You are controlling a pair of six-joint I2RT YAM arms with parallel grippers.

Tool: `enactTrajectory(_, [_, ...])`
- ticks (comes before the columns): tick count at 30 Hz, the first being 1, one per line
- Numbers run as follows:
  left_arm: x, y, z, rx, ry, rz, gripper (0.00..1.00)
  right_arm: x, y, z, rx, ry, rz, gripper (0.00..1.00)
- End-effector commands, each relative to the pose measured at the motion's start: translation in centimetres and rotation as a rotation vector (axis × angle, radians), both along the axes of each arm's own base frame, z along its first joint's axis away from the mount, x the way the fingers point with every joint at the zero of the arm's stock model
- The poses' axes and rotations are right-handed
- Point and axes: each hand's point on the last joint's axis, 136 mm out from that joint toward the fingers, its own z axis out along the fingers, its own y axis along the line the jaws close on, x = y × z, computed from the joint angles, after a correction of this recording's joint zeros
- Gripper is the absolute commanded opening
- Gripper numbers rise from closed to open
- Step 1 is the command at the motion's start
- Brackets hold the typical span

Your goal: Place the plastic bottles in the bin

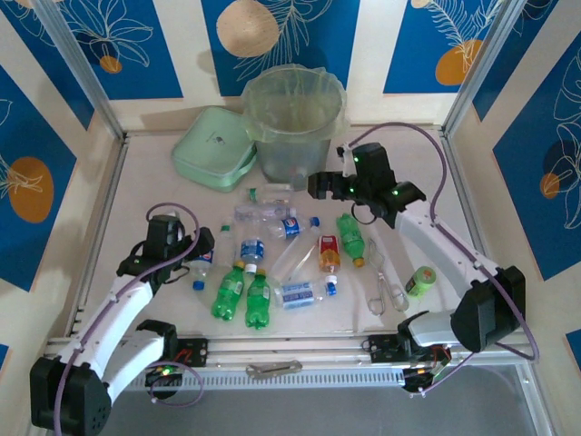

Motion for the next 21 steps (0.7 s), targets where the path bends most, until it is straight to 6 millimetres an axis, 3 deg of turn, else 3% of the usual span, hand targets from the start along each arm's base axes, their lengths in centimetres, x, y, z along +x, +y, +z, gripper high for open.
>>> enactTrajectory(1, [-0.6,0.1,-1.3,0.000,0.054,0.016,1.00,0.2,-1.4,2.0,0.067,-0.093,-0.091,0.99])
enactTrajectory(8, [-0.3,-0.6,-3.5,-0.033,0.090,0.006,0.93,0.1,-2.9,2.1,0.131,-0.137,-0.165,0.99])
enactTrajectory(21, [-1.0,-0.6,-6.8,0.002,0.203,-0.016,0.82,0.5,-2.5,0.5,0.163,-0.083,-0.163,0.99])
